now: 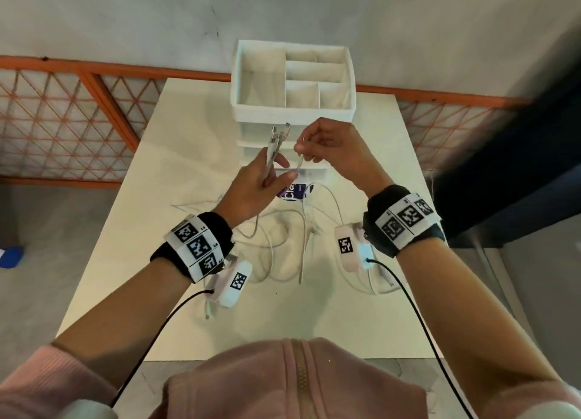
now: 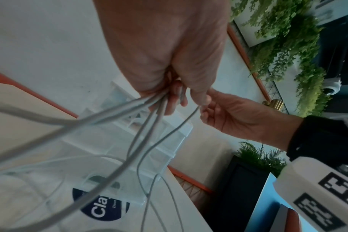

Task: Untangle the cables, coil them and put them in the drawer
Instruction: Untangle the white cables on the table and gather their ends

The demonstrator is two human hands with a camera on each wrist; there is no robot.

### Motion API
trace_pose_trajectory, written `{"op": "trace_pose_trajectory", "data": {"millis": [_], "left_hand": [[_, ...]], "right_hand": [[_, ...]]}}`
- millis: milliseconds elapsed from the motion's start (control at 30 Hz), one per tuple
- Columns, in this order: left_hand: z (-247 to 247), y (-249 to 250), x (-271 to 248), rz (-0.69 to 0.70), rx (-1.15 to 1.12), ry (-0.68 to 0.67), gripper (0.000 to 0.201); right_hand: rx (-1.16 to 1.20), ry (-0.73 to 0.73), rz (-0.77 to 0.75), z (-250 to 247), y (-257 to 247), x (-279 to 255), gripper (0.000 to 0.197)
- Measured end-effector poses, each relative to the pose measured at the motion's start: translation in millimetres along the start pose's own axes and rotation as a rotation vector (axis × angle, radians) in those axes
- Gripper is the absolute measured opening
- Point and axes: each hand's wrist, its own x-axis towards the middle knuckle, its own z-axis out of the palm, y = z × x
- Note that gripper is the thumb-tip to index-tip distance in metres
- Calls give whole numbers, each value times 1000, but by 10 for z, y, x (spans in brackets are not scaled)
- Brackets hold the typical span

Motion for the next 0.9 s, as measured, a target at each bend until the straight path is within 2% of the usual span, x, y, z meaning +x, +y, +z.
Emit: {"op": "trace_pose_trajectory", "data": {"millis": [100, 467, 700, 900], "left_hand": [[7, 53, 46, 0, -61, 18, 11], [-14, 125, 40, -108, -357, -99, 33], [-43, 174, -6, -87, -381, -181, 30], [-22, 152, -28, -50, -406, -154, 30]], "right_hand": [[40, -64, 8, 65, -205, 26, 17], [90, 9, 2, 100, -251, -4, 27], [103, -113, -56, 57, -336, -69, 24], [43, -133, -94, 49, -374, -124, 22]]}}
